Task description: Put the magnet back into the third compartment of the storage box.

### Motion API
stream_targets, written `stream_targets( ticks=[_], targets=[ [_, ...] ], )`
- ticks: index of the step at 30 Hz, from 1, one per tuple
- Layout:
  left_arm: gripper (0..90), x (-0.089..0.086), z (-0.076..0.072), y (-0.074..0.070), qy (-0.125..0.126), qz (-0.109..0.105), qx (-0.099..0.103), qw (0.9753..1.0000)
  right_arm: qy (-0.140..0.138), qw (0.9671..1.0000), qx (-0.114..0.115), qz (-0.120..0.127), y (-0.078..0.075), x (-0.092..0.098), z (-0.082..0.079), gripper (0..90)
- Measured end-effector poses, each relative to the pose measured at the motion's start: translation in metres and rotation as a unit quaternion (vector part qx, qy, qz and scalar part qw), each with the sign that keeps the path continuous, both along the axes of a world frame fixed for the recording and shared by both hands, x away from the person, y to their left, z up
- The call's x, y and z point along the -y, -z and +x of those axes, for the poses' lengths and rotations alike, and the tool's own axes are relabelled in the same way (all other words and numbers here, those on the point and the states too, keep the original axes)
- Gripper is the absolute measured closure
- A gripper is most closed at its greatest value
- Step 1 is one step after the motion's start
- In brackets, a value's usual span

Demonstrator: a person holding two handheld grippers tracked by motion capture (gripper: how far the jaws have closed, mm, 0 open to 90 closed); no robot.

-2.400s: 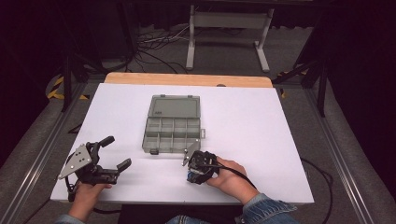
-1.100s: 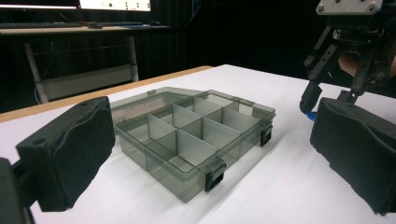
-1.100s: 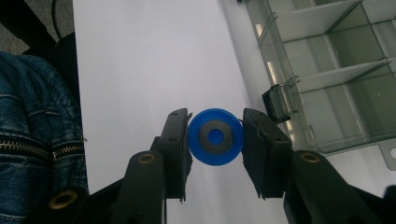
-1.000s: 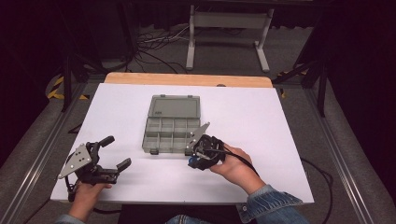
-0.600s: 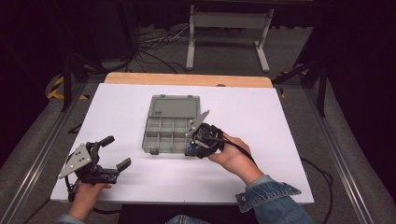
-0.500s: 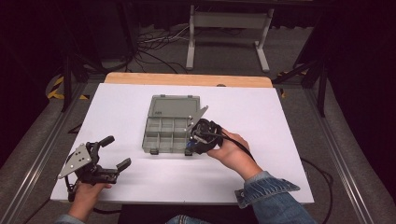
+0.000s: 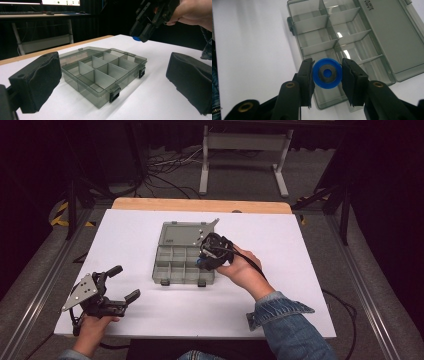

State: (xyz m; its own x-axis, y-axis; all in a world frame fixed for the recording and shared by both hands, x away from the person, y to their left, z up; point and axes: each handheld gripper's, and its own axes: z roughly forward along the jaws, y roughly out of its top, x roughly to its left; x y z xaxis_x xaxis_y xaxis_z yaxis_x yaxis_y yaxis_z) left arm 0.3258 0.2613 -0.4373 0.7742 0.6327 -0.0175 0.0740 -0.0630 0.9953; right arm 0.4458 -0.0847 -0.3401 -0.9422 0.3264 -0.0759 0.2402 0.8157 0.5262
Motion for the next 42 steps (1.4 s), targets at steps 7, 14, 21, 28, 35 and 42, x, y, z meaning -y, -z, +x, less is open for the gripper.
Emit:
stream_targets(
  ticks=[7, 14, 21, 28, 35, 42],
  targets=[
    [0.8, -0.001, 0.0, 0.0, -0.001, -0.003, 0.0, 1.0, 0.013, 0.9999, 0.004, 0.001, -0.001, -0.003, 0.015, 62.4],
    [0.8, -0.001, 0.0, 0.0, -0.001, -0.003, -0.003, 1.0, 0.024, 0.9997, 0.008, 0.001, -0.002, -0.004, 0.028, 62.4],
    [0.8, 0.0, 0.001, 0.0, -0.002, -0.002, -0.002, 1.0, 0.04, 0.9991, 0.007, 0.007, -0.001, -0.001, 0.043, 62.4],
    [0.8, -0.001, 0.001, 0.0, 0.0, 0.0, -0.002, 1.0, 0.047, 0.9988, 0.008, 0.013, -0.001, -0.002, 0.053, 62.4],
    [0.8, -0.001, 0.001, 0.0, 0.0, 0.003, -0.003, 1.0, 0.054, 0.9985, 0.006, 0.012, 0.005, -0.004, 0.064, 62.3],
    [0.9, -0.001, 0.001, 0.0, 0.0, -0.001, -0.003, 1.0, 0.063, 0.9979, 0.0, 0.011, 0.014, -0.006, 0.072, 62.4]
  ],
)
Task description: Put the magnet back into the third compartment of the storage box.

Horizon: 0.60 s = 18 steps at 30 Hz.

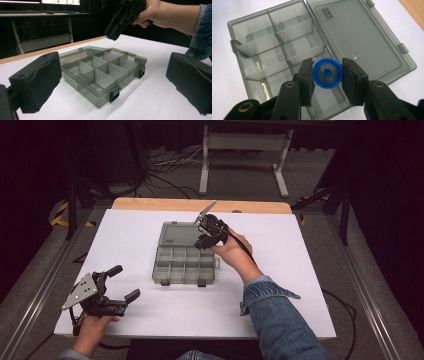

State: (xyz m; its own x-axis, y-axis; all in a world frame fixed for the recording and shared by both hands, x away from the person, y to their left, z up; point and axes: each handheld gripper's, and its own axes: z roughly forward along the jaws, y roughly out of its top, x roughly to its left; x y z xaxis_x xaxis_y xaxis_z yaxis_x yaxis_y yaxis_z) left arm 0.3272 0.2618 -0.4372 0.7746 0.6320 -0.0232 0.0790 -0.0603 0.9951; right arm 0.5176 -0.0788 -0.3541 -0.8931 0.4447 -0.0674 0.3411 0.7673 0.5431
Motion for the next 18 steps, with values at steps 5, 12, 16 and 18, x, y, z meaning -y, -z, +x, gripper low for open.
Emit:
stream_targets(
  ticks=[5, 12, 16, 18],
  targets=[
    [0.8, 0.0, 0.0, 0.0, 0.001, 0.002, -0.001, 1.0, 0.0, 1.0, -0.002, -0.001, 0.008, -0.003, 0.005, 62.4],
    [0.8, 0.0, 0.0, 0.0, 0.001, 0.001, -0.001, 1.0, -0.002, 0.9999, -0.012, -0.009, 0.019, -0.009, 0.011, 62.3],
    [0.9, 0.0, 0.0, 0.0, 0.002, 0.001, -0.001, 1.0, -0.003, 0.9998, -0.017, -0.013, 0.025, -0.012, 0.013, 62.2],
    [0.8, 0.0, 0.0, 0.0, 0.002, 0.001, -0.001, 1.0, -0.005, 0.9996, -0.022, -0.017, 0.028, -0.015, 0.013, 62.2]
  ],
)
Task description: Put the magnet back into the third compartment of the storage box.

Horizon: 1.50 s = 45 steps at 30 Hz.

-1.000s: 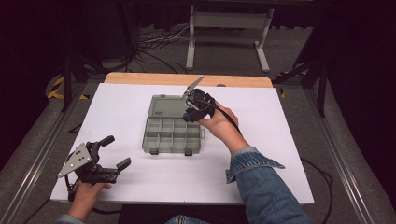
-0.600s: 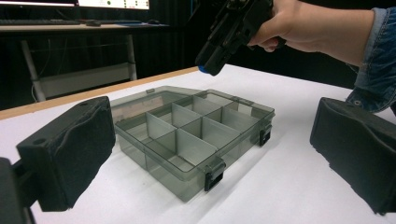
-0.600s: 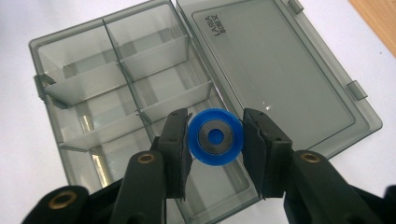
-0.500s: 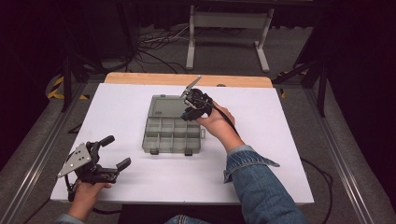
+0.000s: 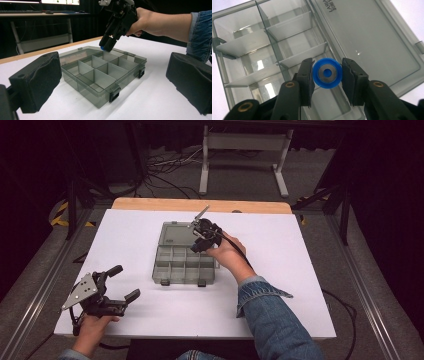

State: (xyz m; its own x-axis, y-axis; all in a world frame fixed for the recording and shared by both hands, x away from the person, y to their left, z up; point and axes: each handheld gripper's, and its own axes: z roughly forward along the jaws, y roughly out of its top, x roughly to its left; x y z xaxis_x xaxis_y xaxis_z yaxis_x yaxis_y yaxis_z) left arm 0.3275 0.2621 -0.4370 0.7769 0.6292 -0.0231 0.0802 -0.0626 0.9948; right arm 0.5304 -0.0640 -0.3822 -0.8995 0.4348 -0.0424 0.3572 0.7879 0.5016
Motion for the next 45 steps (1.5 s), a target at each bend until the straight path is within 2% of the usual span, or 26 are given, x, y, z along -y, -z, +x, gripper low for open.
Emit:
stream_targets(
  ticks=[23, 41, 45],
  targets=[
    [0.8, 0.0, 0.0, 0.0, 0.003, 0.0, 0.0, 1.0, -0.008, 0.9995, -0.024, -0.018, 0.022, -0.015, 0.001, 62.1],
    [0.8, 0.0, 0.0, 0.0, 0.004, 0.0, 0.001, 1.0, -0.013, 0.9992, -0.027, -0.025, 0.026, -0.018, 0.0, 61.5],
    [0.8, 0.0, 0.0, 0.0, 0.005, 0.003, 0.001, 1.0, -0.01, 0.9993, -0.023, -0.028, 0.026, -0.018, 0.0, 58.1]
  ],
)
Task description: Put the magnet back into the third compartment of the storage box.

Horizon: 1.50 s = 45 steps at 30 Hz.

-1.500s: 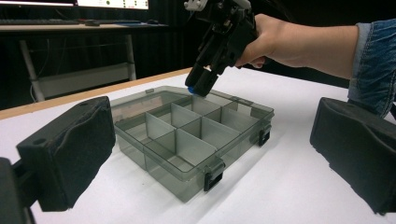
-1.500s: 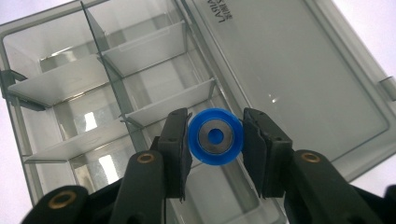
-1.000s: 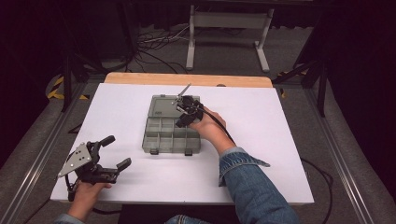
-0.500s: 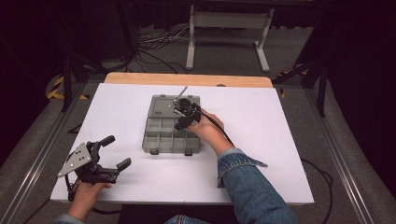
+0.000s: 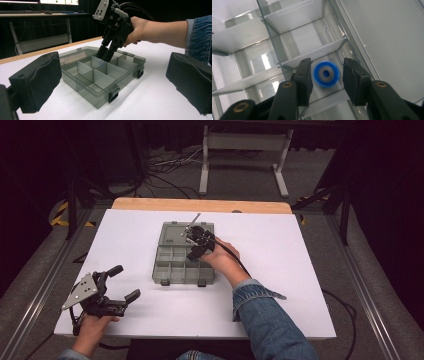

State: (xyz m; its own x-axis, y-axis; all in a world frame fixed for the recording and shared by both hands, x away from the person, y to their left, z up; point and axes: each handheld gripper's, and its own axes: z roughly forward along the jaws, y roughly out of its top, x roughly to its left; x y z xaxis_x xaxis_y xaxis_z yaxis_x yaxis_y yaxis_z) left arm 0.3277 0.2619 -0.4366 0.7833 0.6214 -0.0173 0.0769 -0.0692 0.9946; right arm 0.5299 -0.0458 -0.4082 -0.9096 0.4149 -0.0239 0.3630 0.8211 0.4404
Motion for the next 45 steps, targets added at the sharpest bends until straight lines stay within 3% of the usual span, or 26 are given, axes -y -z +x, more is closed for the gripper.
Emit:
stream_targets(
  ticks=[11, 15, 27, 37, 45],
  targets=[
    [0.8, 0.001, 0.0, 0.0, -0.002, -0.002, -0.002, 1.0, 0.005, 0.9997, 0.018, 0.017, -0.013, 0.006, -0.004, 51.0],
    [0.8, 0.001, 0.0, 0.0, -0.002, -0.002, -0.003, 1.0, 0.018, 0.999, 0.029, 0.03, -0.024, 0.011, -0.009, 37.1],
    [0.8, 0.001, -0.001, 0.0, -0.001, 0.001, -0.002, 1.0, 0.008, 0.9961, 0.052, 0.07, -0.054, 0.027, -0.035, 18.1],
    [0.8, 0.001, -0.001, 0.001, -0.003, -0.002, -0.003, 1.0, -0.005, 0.9938, 0.068, 0.088, -0.072, 0.04, -0.059, 13.1],
    [0.8, 0.001, -0.001, 0.001, -0.004, -0.002, -0.004, 1.0, -0.007, 0.993, 0.073, 0.093, -0.078, 0.049, -0.073, 11.2]
  ],
)
